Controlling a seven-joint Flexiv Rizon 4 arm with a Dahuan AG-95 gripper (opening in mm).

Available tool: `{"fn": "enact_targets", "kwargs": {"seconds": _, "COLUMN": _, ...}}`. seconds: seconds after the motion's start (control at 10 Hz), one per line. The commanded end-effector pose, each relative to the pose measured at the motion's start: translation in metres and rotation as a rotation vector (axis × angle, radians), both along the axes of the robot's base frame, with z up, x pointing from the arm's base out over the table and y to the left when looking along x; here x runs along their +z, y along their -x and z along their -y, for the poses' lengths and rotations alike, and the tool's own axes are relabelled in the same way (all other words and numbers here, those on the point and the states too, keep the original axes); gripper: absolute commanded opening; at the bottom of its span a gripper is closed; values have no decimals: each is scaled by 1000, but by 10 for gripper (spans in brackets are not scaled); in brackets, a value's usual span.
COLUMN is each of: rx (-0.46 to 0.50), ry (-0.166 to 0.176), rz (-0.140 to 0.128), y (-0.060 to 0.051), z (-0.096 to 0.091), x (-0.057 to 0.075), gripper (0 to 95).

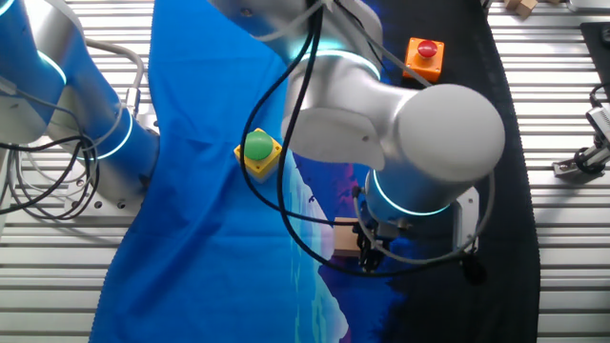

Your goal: Pick up the small block on the left and move it to the right

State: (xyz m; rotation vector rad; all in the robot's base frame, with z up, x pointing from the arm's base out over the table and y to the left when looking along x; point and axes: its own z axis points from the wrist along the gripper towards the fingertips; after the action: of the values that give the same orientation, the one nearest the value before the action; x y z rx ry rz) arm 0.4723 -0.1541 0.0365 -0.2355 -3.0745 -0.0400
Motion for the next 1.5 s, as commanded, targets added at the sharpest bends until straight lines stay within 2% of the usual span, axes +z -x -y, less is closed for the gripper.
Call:
{"fn": "enact_targets", "kwargs": {"seconds": 0.1, "rx": -1, "ry": 2, "rz": -1, "y": 0, "z": 1, "x": -3, "gripper": 950}}
{"fn": "enact_targets", "kwargs": {"seconds": 0.2, "rx": 3, "ry": 13, "rz": 0, "y": 0, "z": 1, "x": -3, "gripper": 760}}
{"fn": "enact_targets", "kwargs": {"seconds": 0.3, "rx": 11, "ry": 28, "rz": -3, "y": 0, "z": 1, "x": -3, "gripper": 760}}
{"fn": "enact_targets", "kwargs": {"seconds": 0.5, "rx": 8, "ry": 31, "rz": -13, "y": 0, "z": 1, "x": -3, "gripper": 0}}
{"fn": "enact_targets", "kwargs": {"seconds": 1.2, "rx": 13, "ry": 35, "rz": -26, "y": 0, "z": 1, "x": -3, "gripper": 0}}
{"fn": "enact_targets", "kwargs": {"seconds": 1.5, "rx": 15, "ry": 29, "rz": -38, "y": 0, "z": 0, "x": 7, "gripper": 0}}
